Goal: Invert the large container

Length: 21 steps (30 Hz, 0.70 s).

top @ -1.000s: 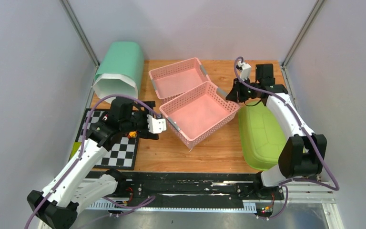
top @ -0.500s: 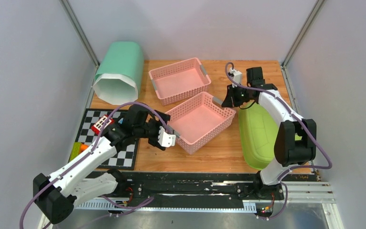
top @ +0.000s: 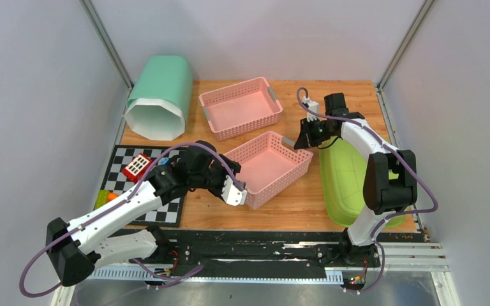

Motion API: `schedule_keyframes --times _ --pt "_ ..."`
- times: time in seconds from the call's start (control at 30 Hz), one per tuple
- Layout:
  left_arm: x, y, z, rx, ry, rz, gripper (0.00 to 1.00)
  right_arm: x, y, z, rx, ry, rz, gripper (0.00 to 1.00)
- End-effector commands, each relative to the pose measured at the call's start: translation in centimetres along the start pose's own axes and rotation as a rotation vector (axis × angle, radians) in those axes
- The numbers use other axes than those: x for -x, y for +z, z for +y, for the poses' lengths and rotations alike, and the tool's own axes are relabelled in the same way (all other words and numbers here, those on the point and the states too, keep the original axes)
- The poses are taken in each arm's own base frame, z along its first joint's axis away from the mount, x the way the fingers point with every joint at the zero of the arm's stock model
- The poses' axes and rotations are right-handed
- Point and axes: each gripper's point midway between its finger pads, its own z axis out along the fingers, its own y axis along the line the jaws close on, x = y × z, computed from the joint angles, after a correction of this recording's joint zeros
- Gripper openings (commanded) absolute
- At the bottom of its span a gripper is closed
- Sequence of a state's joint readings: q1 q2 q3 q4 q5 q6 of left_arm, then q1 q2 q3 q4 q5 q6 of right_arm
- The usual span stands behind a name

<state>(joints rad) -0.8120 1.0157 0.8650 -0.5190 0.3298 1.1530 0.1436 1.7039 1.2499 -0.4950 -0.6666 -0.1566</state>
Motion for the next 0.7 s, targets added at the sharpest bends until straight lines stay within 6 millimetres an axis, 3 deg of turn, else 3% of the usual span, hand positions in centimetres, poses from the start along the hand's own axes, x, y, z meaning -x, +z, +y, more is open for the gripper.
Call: schedule_keyframes --times 0.0,0.23,0.4,0.67 --pt "-0.1 0.3 -0.1 0.0 0.029 0.037 0.69 0.2 -0.1 2.0 0.081 -0.001 0.011 0.03" --pt "-0.6 0.6 -0.1 0.035 0.038 0.063 0.51 0.0 0.1 2.1 0.099 0.01 0.019 0.03" --pt "-0.7 0.8 0.2 0.06 0.027 0.072 0.43 0.0 0.2 2.4 0.119 0.02 0.025 0.03" --pt "-1.0 0.5 2.5 0.194 -0.067 0.103 0.25 -0.1 0.1 2.9 0.145 0.03 0.038 0.06"
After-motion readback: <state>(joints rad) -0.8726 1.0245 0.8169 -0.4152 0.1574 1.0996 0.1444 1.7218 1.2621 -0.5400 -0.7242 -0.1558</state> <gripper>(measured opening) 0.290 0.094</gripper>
